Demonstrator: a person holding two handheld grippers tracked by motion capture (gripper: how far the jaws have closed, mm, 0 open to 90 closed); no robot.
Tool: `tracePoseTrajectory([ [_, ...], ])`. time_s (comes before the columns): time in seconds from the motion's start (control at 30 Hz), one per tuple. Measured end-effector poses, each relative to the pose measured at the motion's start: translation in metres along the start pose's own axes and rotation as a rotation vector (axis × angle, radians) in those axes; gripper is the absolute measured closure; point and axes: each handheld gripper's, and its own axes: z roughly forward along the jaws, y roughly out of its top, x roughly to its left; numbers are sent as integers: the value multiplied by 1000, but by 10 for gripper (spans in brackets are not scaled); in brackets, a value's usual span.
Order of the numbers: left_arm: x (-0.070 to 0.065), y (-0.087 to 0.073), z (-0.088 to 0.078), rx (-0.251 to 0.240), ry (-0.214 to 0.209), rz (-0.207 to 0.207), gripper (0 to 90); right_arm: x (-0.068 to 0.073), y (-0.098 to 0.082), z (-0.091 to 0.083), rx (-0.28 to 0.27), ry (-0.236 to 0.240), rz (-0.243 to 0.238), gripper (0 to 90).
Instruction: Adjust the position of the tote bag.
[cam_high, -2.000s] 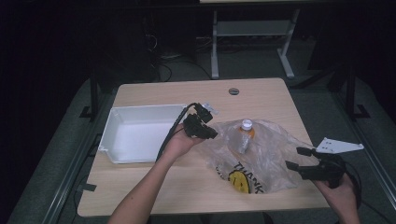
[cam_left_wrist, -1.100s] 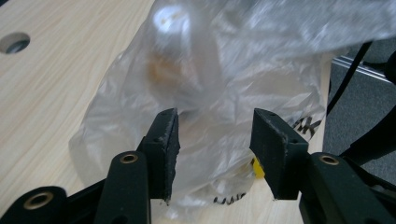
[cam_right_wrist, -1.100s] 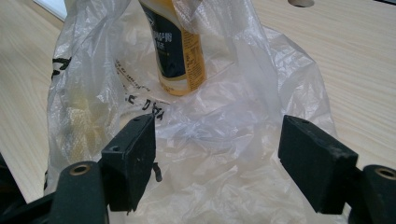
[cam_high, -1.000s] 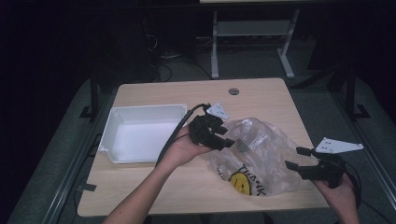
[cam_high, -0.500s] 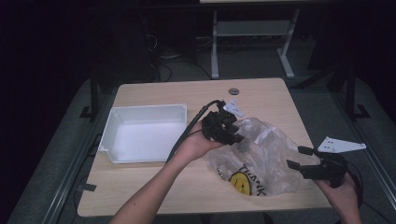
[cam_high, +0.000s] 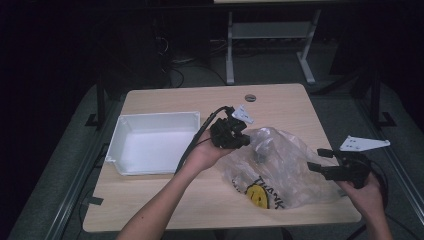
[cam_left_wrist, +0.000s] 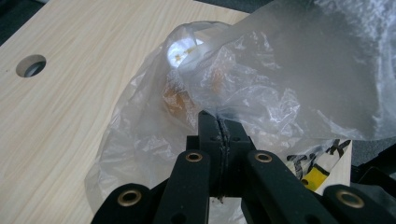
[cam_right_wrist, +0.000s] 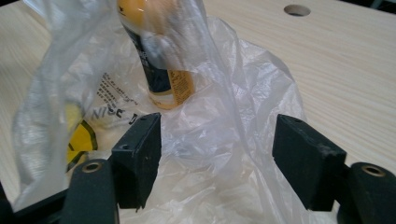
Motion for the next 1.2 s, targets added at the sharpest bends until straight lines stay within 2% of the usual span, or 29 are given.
tracePoseTrajectory([
  [0.17,1,-6,-5,-14,1,-13,895,-7,9,16,34,22,-4,351],
  [0.4,6,-11,-11,-22,-4,-23,897,-10,26,33,94,29,-49,419],
  [0.47,8,-12,-12,-30,-8,-24,897,-12,31,37,110,33,-48,439],
  [0.67,13,-14,-15,-28,-5,-29,898,-20,38,48,135,50,-65,550],
  [0.7,14,-14,-15,-33,-4,-40,898,-21,38,49,139,52,-69,578],
  [0.73,16,-15,-16,-28,-2,-35,898,-22,39,51,145,63,-65,642],
  [0.83,18,-16,-18,-36,3,-54,898,-23,40,52,138,82,-75,770],
  [0.87,19,-16,-19,-29,6,-44,898,-23,40,52,134,94,-78,807],
  [0.93,22,-17,-20,-29,13,-50,899,-23,42,52,123,114,-80,878],
  [1.0,25,-17,-21,-28,21,-57,899,-23,46,50,112,124,-80,896],
  [1.07,29,-17,-22,-13,32,-47,899,-24,51,48,97,126,-75,897],
  [1.2,39,-19,-22,-13,49,-67,899,-27,64,50,109,95,-75,898],
])
